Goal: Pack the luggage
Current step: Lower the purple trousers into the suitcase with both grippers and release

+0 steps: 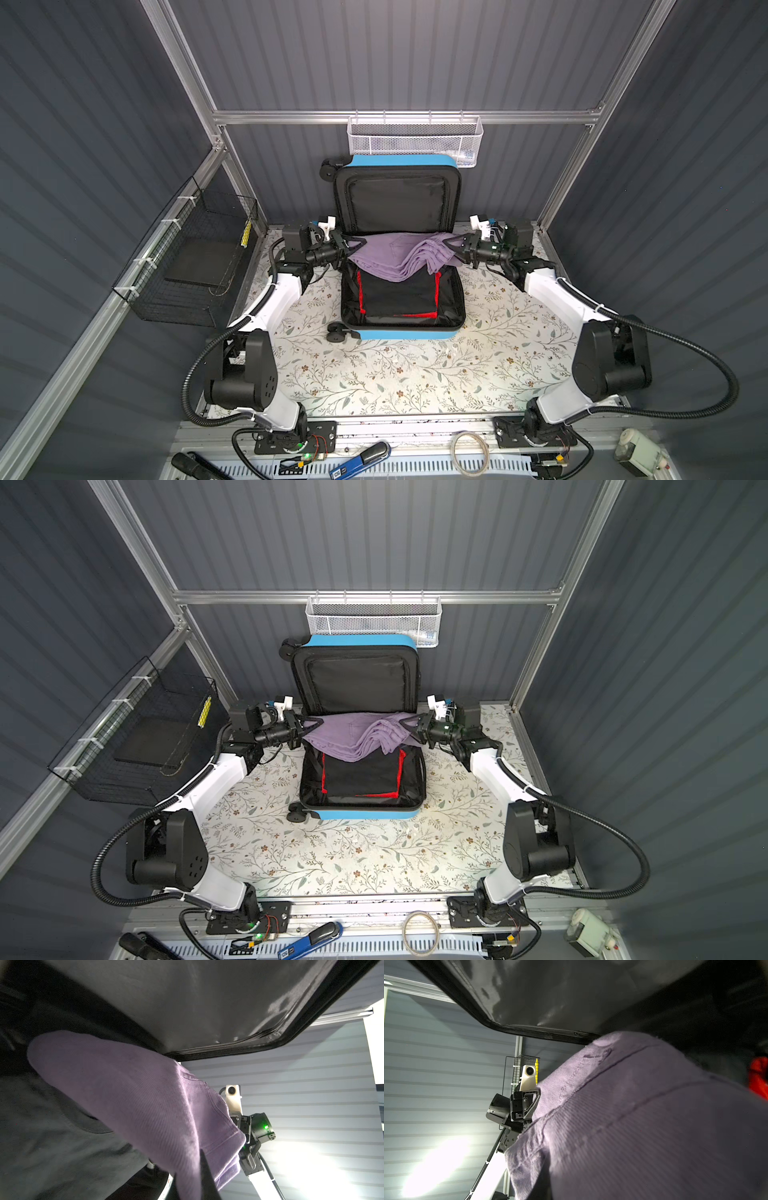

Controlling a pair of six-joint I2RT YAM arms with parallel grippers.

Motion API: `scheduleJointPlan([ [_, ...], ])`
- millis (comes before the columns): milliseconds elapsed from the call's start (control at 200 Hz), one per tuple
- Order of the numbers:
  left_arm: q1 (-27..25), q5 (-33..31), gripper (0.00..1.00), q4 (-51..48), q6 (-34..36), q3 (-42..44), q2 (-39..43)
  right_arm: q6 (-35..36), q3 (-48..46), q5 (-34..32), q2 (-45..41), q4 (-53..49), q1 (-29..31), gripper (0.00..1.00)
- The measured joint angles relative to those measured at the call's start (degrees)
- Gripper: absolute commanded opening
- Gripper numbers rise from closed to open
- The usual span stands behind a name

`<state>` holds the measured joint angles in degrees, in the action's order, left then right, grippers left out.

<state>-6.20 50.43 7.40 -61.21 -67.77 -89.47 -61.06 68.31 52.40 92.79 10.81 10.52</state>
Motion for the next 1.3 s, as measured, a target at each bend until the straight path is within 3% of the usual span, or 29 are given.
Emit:
scheduleJointPlan([
  [385,2.1,0.2,0.0,-1.2,2.8,0.7,0.0,4.7,6.1,2.4,10.4,1.6,1.7,0.0],
  [760,2.1,0.2,0.0,1.9,3.1,8.0,0.3,13.1,5.8,2.7,12.0,-1.7,1.4,0.0],
  [1105,0.3,-0.1,0.0,4.7,3.0,17.4,3.9,11.3,-5.6,2.4,10.0,3.0,-0.3,0.45],
  [1301,-1.4,-1.0,0.0,6.4,3.0,21.3,4.3,7.7,-10.8,2.2,6.9,7.4,-2.0,0.51],
])
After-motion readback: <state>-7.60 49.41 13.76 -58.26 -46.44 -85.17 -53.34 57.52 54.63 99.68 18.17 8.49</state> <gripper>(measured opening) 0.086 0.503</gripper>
